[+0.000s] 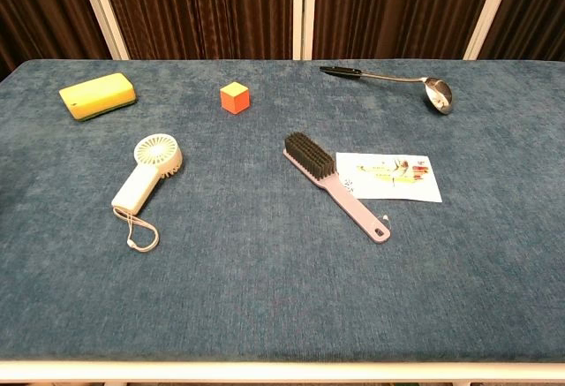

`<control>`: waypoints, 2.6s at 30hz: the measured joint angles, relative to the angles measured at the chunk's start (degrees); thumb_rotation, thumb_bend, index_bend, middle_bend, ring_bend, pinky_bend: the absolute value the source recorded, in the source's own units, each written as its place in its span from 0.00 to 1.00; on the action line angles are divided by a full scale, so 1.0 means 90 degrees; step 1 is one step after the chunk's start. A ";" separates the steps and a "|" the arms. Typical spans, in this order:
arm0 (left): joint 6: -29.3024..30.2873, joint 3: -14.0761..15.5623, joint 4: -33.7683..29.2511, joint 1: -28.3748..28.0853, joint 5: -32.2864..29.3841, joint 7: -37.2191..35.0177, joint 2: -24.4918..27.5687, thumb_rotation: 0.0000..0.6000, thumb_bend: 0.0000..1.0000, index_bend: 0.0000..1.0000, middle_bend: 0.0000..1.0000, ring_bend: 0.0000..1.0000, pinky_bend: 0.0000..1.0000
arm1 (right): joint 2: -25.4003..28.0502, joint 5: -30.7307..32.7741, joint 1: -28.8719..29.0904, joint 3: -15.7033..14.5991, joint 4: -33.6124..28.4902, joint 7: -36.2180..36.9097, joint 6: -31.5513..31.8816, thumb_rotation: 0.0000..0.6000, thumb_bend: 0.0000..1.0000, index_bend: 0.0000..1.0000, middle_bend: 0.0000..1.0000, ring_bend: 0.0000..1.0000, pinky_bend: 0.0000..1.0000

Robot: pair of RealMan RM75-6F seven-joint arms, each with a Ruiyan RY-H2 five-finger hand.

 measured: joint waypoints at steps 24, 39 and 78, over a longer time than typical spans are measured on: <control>-0.0696 0.0260 -0.0503 -0.0512 0.0510 0.0795 0.0084 1.00 0.44 0.16 0.84 0.84 0.89 | 0.0020 -0.0122 0.0048 0.0078 -0.0160 -0.0002 0.0110 1.00 0.27 0.00 0.00 0.00 0.00; -0.2123 0.0392 -0.0431 -0.1514 0.0804 0.0934 -0.0634 1.00 0.44 0.16 0.84 0.84 0.89 | 0.0242 0.0197 0.0141 0.0298 -0.0460 -0.0234 0.0084 1.00 0.27 0.00 0.00 0.00 0.00; -0.2810 0.0165 0.0341 -0.2023 -0.0574 0.1557 -0.1337 1.00 0.47 0.17 0.84 0.84 0.87 | 0.0087 0.0305 0.0227 0.0190 -0.0261 -0.0218 -0.0138 1.00 0.27 0.00 0.00 0.00 0.00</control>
